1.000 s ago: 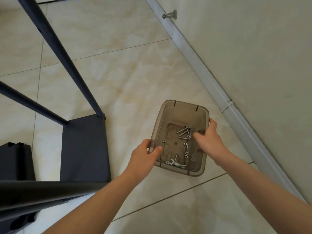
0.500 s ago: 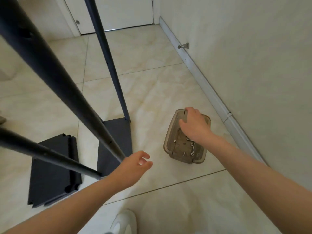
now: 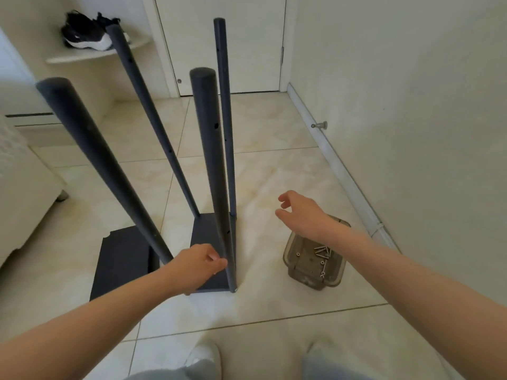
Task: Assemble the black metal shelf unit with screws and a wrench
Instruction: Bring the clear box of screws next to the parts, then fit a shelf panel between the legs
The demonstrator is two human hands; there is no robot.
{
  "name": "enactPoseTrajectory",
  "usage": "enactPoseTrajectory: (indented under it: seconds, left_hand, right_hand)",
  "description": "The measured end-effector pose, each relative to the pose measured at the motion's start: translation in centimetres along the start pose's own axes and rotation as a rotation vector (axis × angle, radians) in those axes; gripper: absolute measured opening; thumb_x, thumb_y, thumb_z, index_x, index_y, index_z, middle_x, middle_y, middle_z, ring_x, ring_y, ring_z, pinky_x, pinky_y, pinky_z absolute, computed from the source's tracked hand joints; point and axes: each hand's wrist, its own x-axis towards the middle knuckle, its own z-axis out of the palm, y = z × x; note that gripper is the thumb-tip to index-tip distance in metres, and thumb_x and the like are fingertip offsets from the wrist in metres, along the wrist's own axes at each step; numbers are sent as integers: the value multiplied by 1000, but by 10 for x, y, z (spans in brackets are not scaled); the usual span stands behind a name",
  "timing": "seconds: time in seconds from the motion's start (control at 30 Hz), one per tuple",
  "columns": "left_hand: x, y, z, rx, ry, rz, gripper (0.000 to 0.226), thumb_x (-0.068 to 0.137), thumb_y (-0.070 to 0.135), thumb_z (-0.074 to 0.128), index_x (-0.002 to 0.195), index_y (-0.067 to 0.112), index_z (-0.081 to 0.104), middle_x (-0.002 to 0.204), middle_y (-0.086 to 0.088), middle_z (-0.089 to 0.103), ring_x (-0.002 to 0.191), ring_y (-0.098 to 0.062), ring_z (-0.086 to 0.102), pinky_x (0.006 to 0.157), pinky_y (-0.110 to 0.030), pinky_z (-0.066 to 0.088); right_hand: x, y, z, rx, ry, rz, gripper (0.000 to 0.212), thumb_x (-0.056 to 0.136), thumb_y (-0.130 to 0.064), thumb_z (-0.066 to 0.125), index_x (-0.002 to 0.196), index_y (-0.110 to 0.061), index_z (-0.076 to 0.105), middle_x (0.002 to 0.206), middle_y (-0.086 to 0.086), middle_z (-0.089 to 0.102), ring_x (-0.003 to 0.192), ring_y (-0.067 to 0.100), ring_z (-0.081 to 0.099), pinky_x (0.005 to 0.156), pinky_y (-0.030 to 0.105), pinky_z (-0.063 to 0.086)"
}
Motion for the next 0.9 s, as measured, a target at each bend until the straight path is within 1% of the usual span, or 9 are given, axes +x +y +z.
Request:
enactPoseTrajectory:
  seconds: [0.07,0.17,0.23,0.33,0.43,0.53,0.67,0.77,0.9]
  left_hand:
    - [-1,1,-4,5,116,-9,33,100,44,55,121,19,55,117,1,64,104,-17,62,89,-31,51]
    - [1,7,-9,-140,279,38,50,94,46,65,133,20,48,125,8,56,109,-12,55,86,-23,42]
    - [5,15,-11,-288,308,96,52,90,44,71,132,25,48,122,12,55,109,-11,58,79,-18,44]
    - [12,30,-16,-396,353,178,45,85,38,77,120,31,50,112,16,62,101,-5,62,69,-9,43]
    - [18,32,-25,-489,385,220,27,85,27,79,106,31,62,95,12,73,91,0,68,76,-11,51]
    - [21,24,-42,-481,382,224,14,86,21,78,95,29,69,92,17,74,88,4,68,76,-9,48]
    - [24,11,-62,-479,377,187,12,87,21,77,96,26,70,90,20,74,89,6,67,78,-11,48]
    - [23,1,-70,-462,349,175,13,87,22,77,96,27,69,91,21,73,91,6,67,81,-13,49]
    - [19,-10,-75,-449,310,165,16,87,21,77,97,28,68,95,18,74,95,3,68,90,-21,52]
  right_hand:
    - [2,-4,1,10,-10,-12,45,102,-30,47,142,-12,40,140,6,51,124,21,49,87,24,36]
    - [14,-15,-4,19,-23,-30,45,102,-29,48,142,-11,40,139,7,51,124,22,49,88,25,36]
    - [27,-26,-7,17,-24,-48,45,102,-29,48,142,-11,40,138,8,52,122,23,50,87,25,36]
    - [52,-40,-9,33,-19,-64,45,101,-30,49,141,-11,41,137,9,53,117,22,53,84,26,38]
    - [85,-54,-13,36,-19,-57,47,101,-33,48,142,-11,41,138,10,51,115,24,53,86,29,42]
    - [120,-71,-21,107,14,-41,50,100,-33,49,143,-9,40,141,12,48,124,27,50,91,30,39]
    - [162,-96,-25,196,85,-51,54,100,-34,51,145,-9,35,137,12,51,119,28,52,86,29,37]
    - [189,-106,-22,236,99,-45,63,100,-35,51,150,-7,24,141,13,46,125,30,49,89,30,36]
    - [219,-108,-15,283,89,-25,69,101,-30,52,152,-4,14,147,17,41,131,33,45,91,30,36]
